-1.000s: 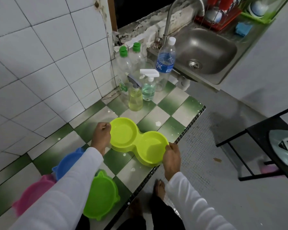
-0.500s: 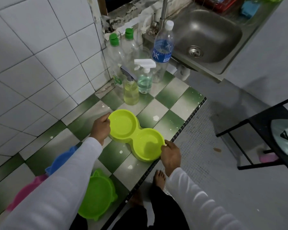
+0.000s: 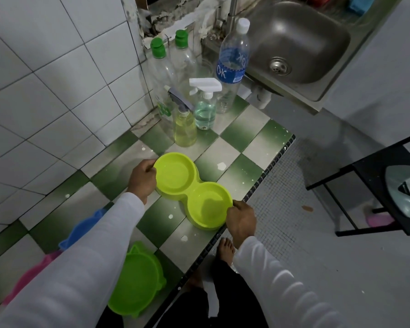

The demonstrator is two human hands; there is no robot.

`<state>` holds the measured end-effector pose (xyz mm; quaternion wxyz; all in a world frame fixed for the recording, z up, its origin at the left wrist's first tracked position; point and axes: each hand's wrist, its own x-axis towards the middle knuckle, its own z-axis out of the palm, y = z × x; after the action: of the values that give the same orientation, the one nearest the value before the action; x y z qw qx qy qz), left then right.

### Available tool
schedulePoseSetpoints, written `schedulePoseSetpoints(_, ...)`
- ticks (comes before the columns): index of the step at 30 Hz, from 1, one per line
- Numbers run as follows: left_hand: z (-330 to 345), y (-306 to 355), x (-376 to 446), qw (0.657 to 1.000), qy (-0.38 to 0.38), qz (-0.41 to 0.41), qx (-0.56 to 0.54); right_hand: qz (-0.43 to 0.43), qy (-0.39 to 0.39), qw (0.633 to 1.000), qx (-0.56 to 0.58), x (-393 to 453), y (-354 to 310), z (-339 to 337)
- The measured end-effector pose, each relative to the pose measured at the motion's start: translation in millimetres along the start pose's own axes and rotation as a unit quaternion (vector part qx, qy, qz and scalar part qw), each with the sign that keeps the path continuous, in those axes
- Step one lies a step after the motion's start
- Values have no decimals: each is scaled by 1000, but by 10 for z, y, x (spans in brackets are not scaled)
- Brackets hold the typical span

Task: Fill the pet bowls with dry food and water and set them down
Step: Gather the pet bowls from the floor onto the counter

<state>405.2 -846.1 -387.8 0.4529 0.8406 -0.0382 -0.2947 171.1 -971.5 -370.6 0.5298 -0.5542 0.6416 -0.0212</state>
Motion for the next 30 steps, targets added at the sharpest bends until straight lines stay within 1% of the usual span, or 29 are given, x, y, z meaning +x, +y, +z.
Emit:
schedulePoseSetpoints(12,12,-18,1,999,-16,15,29,-7,0,999,-31,92,36,33)
schedulePoseSetpoints(18,29,-9,-45,997,-23,8,67,-22,-18,998,-58,77,8,26)
schedulePoseSetpoints(21,8,-41,-81,994,-33,19,102,-25,-31,997,-71,73,-11,5)
schedulePoseSetpoints(24,-7,-87,-185,988,-30,36,144,-52,-44,993,-95,72,-19,-34)
schedulePoseSetpoints(28,-17,-110,-439,973,-11,85,216,-107,-48,981,-152,79,-27,-117)
schedulePoseSetpoints(30,-37,-85,-581,969,-1,84,233,-130,-49,975,-173,71,-47,-166)
